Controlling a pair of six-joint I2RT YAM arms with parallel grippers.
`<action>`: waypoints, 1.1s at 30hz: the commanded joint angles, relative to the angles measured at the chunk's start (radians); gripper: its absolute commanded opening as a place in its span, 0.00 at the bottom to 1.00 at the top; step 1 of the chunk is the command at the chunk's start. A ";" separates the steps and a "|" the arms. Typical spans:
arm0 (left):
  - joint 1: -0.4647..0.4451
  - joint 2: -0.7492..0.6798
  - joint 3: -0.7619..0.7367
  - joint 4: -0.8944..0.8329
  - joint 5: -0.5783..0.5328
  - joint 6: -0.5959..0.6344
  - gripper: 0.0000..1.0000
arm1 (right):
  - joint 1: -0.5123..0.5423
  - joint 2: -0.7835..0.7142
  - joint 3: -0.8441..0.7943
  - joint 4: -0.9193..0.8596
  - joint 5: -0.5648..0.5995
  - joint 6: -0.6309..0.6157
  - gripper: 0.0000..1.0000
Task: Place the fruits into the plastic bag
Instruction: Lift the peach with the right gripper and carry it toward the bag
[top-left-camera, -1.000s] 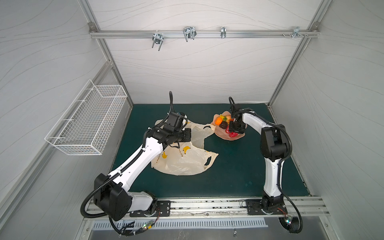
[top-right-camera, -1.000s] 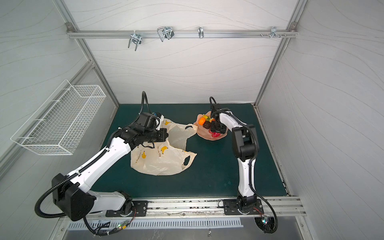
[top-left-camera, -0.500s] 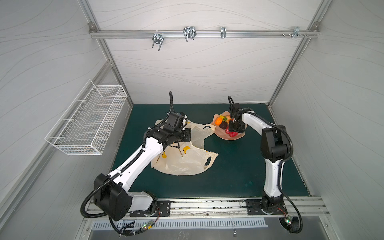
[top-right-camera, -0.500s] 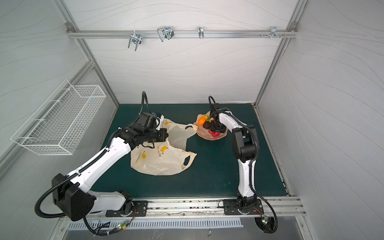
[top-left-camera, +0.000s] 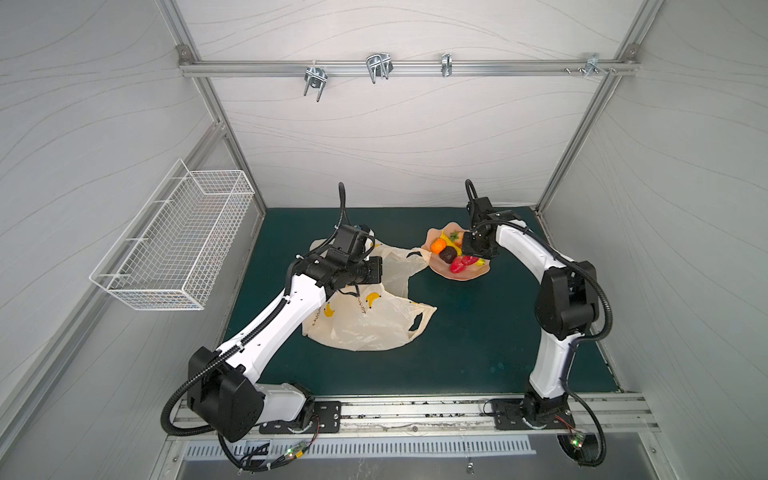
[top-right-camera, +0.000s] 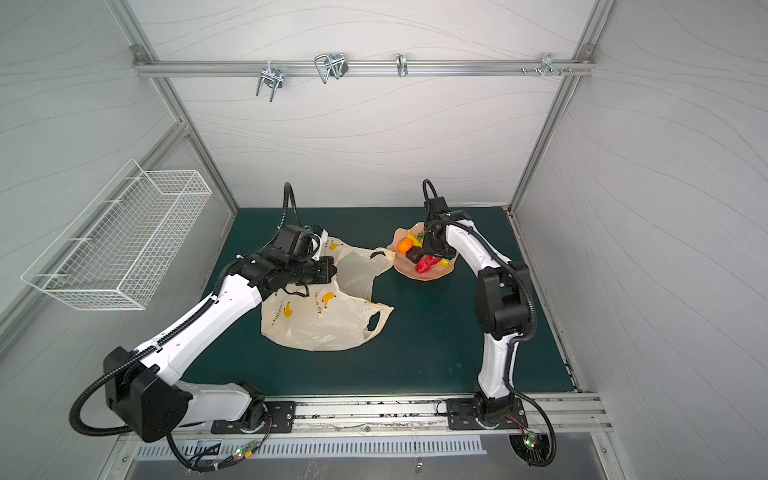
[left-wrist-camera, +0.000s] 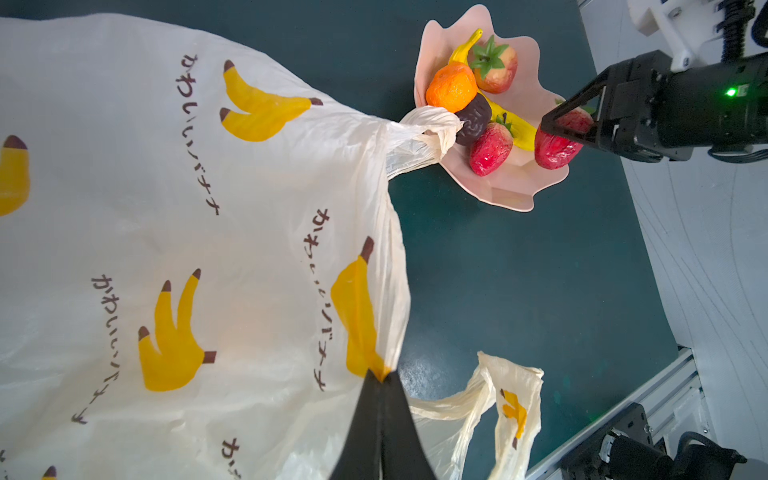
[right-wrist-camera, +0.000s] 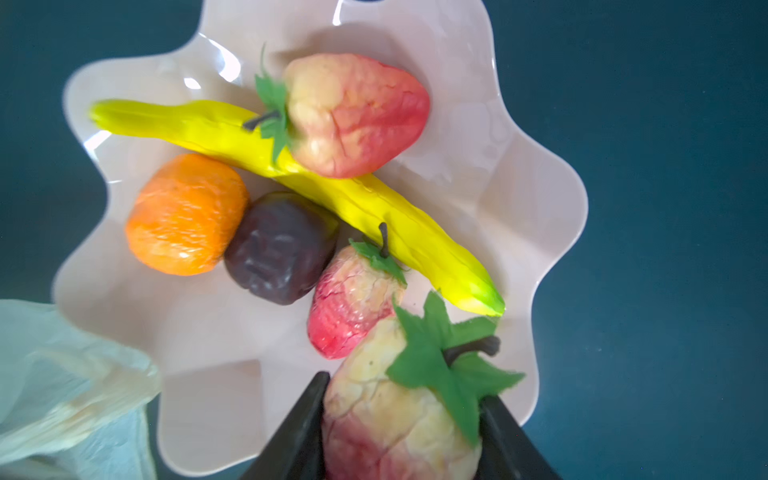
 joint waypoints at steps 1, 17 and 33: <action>0.000 0.006 0.041 0.015 0.001 0.015 0.00 | 0.005 -0.044 0.040 -0.027 -0.026 0.014 0.40; -0.001 0.011 0.046 0.010 0.005 0.018 0.00 | -0.037 -0.149 -0.039 0.037 -0.231 0.138 0.38; -0.001 0.026 0.057 0.015 0.014 0.022 0.00 | -0.138 -0.392 -0.455 0.235 -0.639 0.401 0.38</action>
